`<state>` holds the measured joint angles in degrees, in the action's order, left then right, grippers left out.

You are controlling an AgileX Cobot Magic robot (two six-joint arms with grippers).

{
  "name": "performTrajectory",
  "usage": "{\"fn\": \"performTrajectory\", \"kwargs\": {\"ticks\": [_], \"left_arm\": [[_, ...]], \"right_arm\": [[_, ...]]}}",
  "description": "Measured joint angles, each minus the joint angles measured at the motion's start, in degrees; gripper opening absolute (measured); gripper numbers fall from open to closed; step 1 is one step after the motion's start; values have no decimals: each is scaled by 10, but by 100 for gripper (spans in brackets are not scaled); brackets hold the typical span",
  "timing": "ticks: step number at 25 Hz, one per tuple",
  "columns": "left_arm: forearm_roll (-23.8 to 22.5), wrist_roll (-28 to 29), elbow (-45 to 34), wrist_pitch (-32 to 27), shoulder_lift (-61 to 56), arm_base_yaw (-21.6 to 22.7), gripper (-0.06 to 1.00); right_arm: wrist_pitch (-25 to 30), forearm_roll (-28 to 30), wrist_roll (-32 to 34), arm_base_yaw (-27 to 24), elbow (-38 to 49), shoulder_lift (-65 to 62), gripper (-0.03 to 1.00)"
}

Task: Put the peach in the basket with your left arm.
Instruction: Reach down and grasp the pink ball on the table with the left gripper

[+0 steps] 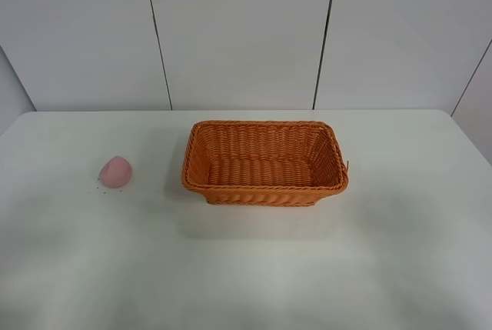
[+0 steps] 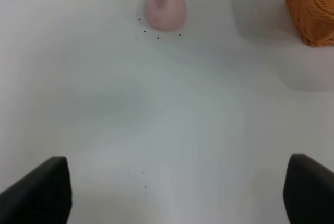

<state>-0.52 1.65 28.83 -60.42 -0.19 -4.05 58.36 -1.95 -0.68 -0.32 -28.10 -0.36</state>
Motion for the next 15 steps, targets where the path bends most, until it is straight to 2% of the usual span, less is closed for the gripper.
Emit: {"fn": "performTrajectory", "kwargs": {"ticks": [9,12,15], "left_arm": [[0,-4,4,1,4,0,83],[5,-5,32,3,65,0,83],[5,-5,72,31,174,0,82]], "right_arm": [[0,0,0,0,0,0,69],[0,0,0,0,0,0,69],[0,0,0,0,0,0,69]]}}
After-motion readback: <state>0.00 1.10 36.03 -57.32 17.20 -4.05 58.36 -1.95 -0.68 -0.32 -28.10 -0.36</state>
